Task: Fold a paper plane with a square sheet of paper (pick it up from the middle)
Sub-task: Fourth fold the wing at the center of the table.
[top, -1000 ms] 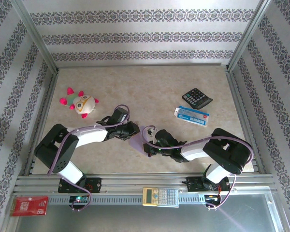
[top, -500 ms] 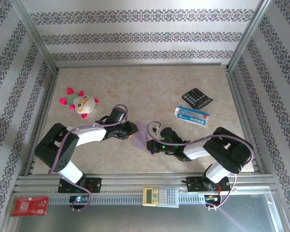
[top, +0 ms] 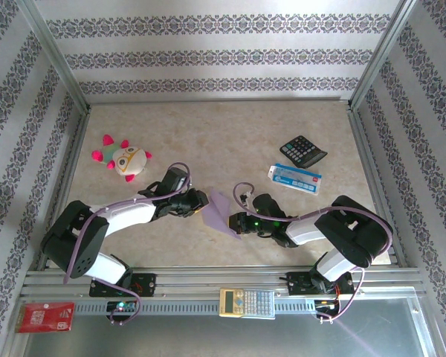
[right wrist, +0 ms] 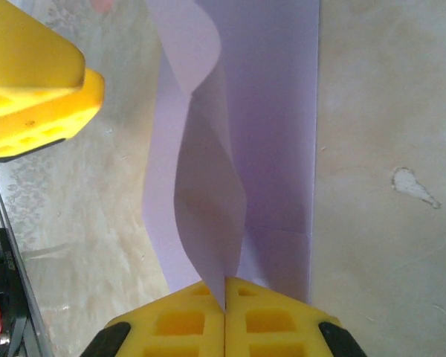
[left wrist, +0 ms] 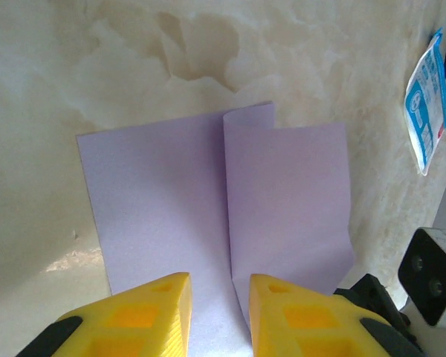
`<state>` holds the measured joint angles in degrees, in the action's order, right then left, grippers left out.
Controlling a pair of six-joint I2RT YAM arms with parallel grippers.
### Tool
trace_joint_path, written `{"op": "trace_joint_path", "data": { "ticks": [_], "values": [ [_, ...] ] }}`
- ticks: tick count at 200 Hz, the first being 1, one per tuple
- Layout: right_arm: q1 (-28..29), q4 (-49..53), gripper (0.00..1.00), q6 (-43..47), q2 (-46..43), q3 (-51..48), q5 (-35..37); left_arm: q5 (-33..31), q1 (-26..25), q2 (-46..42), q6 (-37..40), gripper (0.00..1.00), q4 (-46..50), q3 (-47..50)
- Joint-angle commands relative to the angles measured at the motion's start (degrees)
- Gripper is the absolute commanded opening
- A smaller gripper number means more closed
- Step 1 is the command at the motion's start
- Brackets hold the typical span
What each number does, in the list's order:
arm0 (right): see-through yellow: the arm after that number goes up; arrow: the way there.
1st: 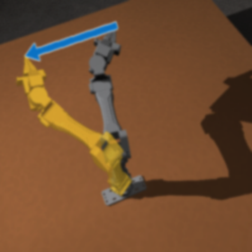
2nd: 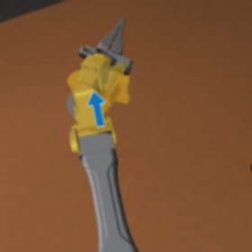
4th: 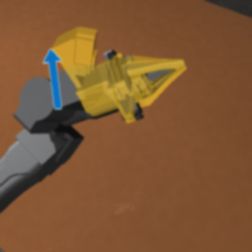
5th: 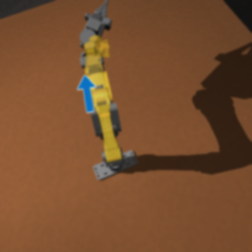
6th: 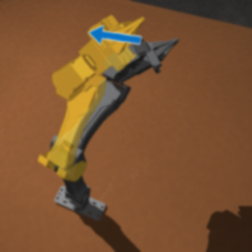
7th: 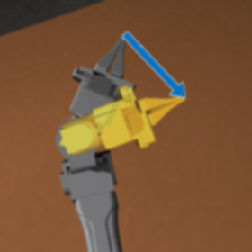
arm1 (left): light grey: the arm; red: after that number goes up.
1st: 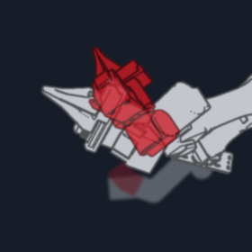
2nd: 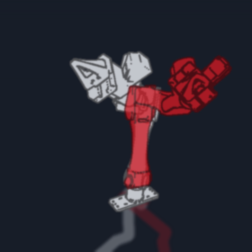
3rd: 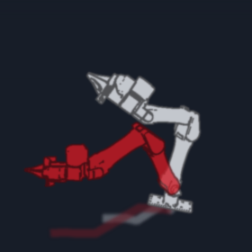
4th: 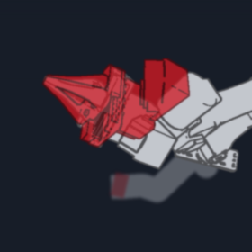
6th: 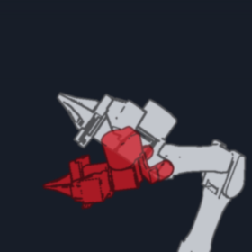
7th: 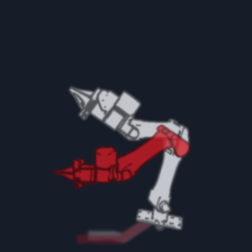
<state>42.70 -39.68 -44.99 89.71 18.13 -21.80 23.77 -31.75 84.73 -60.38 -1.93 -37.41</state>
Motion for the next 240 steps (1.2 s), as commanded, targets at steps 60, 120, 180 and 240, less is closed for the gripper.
{"op": "trace_joint_path", "data": {
  "ticks": [60, 120, 180, 240],
  "values": [
    [-0.9, -1.4, 0.10, -1.5, -1.5, -1.4, -1.5, 2.2, -1.3, 2.6, 0.4, 0.28, -1.4, 0.6],
    [-1.2, -1.9, 0.10, -1.6, -1.9, -1.9, -1.5, 2.4, -1.5, 3.2, 0.2, 0.28, -2.0, 1.0],
    [-1.5, -2.7, 0.02, -2.2, -0.3, -1.4, -2.5, 3.1, -2.0, 4.3, 1.1, 0.28, -1.0, 0.2],
    [-2.1, -2.7, 0.01, -4.3, 1.5, -1.0, -4.4, 2.5, -2.2, 6.5, 2.8, 0.28, 0.5, -0.4]
  ]
}}
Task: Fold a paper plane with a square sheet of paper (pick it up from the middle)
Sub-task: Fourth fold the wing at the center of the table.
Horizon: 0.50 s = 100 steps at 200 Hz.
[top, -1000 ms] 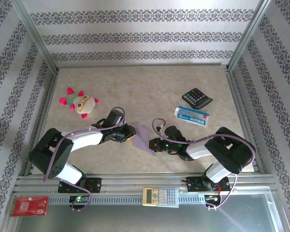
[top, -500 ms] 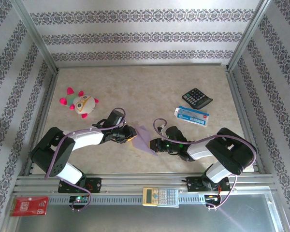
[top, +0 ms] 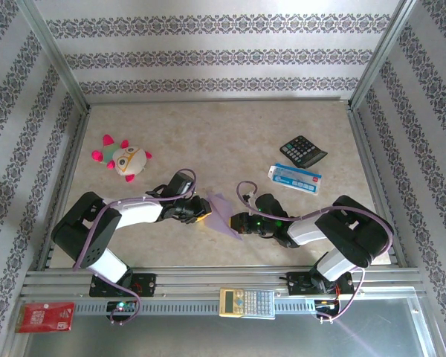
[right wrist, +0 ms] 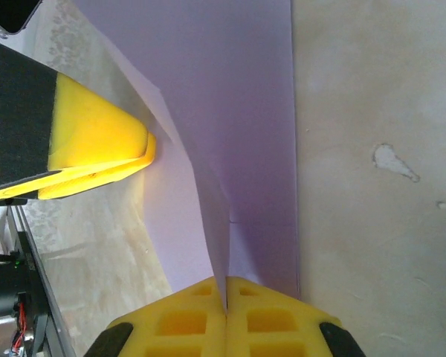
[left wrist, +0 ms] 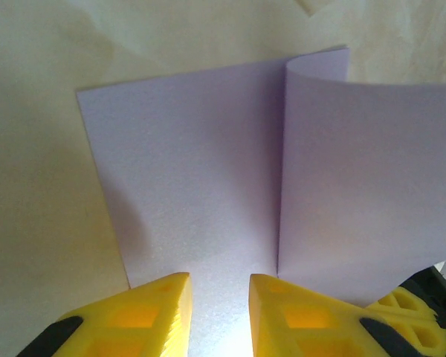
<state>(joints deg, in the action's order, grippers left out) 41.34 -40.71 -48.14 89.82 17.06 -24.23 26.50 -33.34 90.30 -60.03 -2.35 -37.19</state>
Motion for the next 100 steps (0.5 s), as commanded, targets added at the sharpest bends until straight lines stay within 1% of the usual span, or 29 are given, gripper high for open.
{"op": "trace_joint_path", "data": {
  "ticks": [1, 40, 93, 100],
  "values": [
    [-0.8, -1.6, 0.01, -1.2, 1.5, 0.1, -2.1, -0.3, -0.6, 1.0, 2.4, 0.28, 0.9, -0.6],
    [-1.4, -3.1, 0.00, -2.5, 4.0, 1.1, -3.6, -1.1, -0.6, 2.0, 4.3, 0.28, 2.8, -1.5],
    [-1.9, -2.2, 0.00, -2.9, 3.3, 2.3, -4.6, -2.7, -0.6, 2.7, 7.1, 0.27, 6.5, -3.3],
    [-1.9, -0.5, 0.00, -2.9, 3.0, 2.3, -4.7, -3.0, -0.6, 2.6, 7.6, 0.27, 7.2, -3.7]
  ]
}}
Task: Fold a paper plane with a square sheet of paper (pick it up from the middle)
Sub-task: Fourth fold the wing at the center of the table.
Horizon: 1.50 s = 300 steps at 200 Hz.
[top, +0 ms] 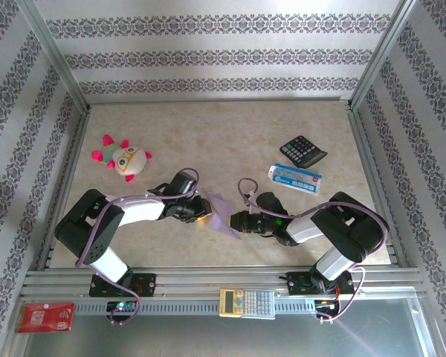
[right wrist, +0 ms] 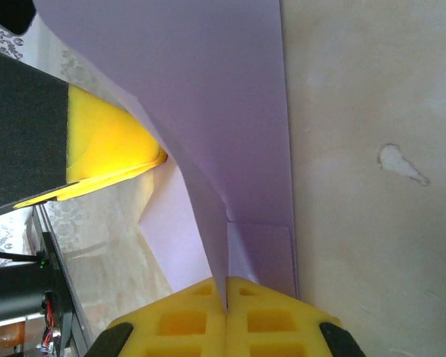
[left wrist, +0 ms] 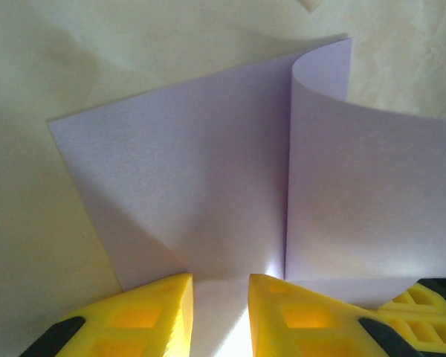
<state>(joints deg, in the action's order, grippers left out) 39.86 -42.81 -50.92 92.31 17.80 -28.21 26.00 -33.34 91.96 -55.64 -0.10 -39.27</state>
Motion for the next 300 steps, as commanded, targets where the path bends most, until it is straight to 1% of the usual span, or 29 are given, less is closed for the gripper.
{"op": "trace_joint_path", "data": {
  "ticks": [1, 36, 44, 130, 147, 172, 202, 222, 232, 261, 300],
  "values": [
    [-0.3, 1.6, 0.00, -0.1, 0.5, 1.5, -0.7, -2.6, -0.6, 0.9, 3.3, 0.27, 5.1, -1.7],
    [-0.4, 3.5, 0.01, -0.2, -0.4, 1.5, -0.8, -3.6, -0.6, 0.4, 5.5, 0.27, 7.8, -3.4],
    [-0.4, 4.1, 0.02, -0.1, -0.5, 3.3, -1.0, -3.5, -0.6, 0.6, 5.6, 0.27, 7.9, -3.6],
    [-0.4, 10.7, 0.06, 2.3, -3.2, 5.3, -1.5, -3.2, -0.6, 1.9, 6.8, 0.27, 8.2, -3.9],
    [-0.5, 12.5, 0.03, 3.2, -4.0, 5.4, -0.9, -3.1, -0.5, 1.2, 6.7, 0.27, 8.4, -4.3],
    [-0.5, 15.3, 0.01, 5.6, -4.8, 5.9, -0.4, -2.5, -0.4, -0.7, 6.9, 0.29, 8.7, -5.4],
    [-0.5, 18.3, 0.02, 7.5, -5.9, 6.8, 0.6, -2.8, -0.2, -3.2, 7.6, 0.29, 11.1, -6.6],
    [-0.5, 19.0, 0.03, 7.6, -6.1, 7.1, 0.6, -1.6, -0.4, -4.4, 6.1, 0.29, 9.9, -5.3],
    [-0.4, 19.0, 0.04, 7.4, -6.2, 7.1, 0.6, -0.7, -0.7, -4.6, 4.7, 0.27, 8.3, -4.0],
    [-0.4, 19.2, 0.06, 7.4, -6.3, 7.6, 0.3, 1.7, -2.0, -2.8, 1.7, 0.15, 3.0, -1.4],
    [-0.2, 19.3, 0.10, 7.5, -6.3, 8.2, 0.2, 2.0, -2.3, -0.5, 2.5, 0.05, 2.7, -1.1]
  ]
}}
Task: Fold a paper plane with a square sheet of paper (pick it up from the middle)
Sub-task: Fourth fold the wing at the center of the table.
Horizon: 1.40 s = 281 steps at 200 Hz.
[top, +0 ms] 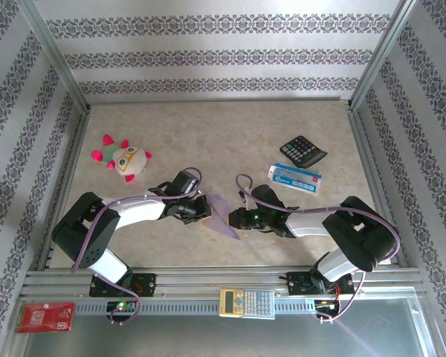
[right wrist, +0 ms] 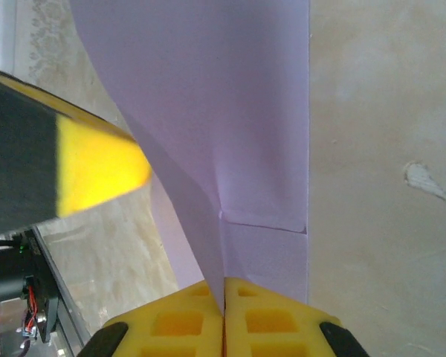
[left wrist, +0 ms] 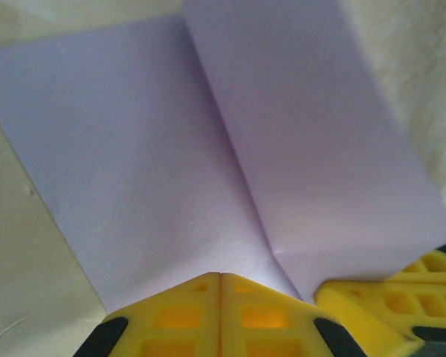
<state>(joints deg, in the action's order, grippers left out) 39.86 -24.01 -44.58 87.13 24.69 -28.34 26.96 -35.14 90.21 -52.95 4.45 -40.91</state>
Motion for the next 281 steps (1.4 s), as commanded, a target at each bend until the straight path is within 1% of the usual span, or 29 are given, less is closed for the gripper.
{"op": "trace_joint_path", "data": {
  "ticks": [1, 36, 117, 129, 159, 190, 231, 255, 268, 281],
  "values": [
    [-0.2, 0.5, 0.10, 1.1, -1.2, 1.3, 0.3, 0.9, -0.6, 1.3, -0.2, 0.05, -1.9, 0.5],
    [-0.1, 0.6, 0.13, 1.5, -0.6, 2.5, 0.0, 0.4, -0.6, 2.6, 2.0, 0.02, 0.2, -0.2],
    [0.1, 0.9, 0.16, 2.5, 2.2, 5.0, -1.6, -0.4, -0.6, 3.1, 3.4, 0.02, 2.1, -1.0],
    [0.2, 0.9, 0.16, 2.6, 2.5, 5.2, -1.7, -0.8, -0.6, 3.1, 3.7, 0.02, 2.6, -1.2],
    [0.4, 0.9, 0.10, 2.5, 3.0, 4.9, -2.3, -2.0, -0.4, 3.0, 4.5, 0.02, 4.0, -1.9],
    [0.8, 0.7, 0.06, 1.6, 3.4, 3.0, -2.4, -1.9, 0.1, 3.0, 5.0, 0.02, 4.2, -2.5],
    [0.9, -2.2, 0.04, -0.1, 5.5, 2.0, -1.9, -1.1, 0.5, 2.1, 5.6, 0.03, 4.5, -3.7],
    [1.3, -3.3, 0.04, -0.6, 6.1, 1.9, -1.7, -0.4, 0.8, 0.8, 5.6, 0.06, 4.3, -3.9],
    [1.4, -3.6, 0.04, -0.8, 6.1, 1.6, -1.6, -0.5, 0.8, 0.0, 5.8, 0.10, 4.5, -3.9],
    [1.4, -3.5, 0.04, -0.9, 5.8, 1.3, -1.3, -0.8, 1.2, -0.5, 5.8, 0.11, 5.2, -3.8]
  ]
}}
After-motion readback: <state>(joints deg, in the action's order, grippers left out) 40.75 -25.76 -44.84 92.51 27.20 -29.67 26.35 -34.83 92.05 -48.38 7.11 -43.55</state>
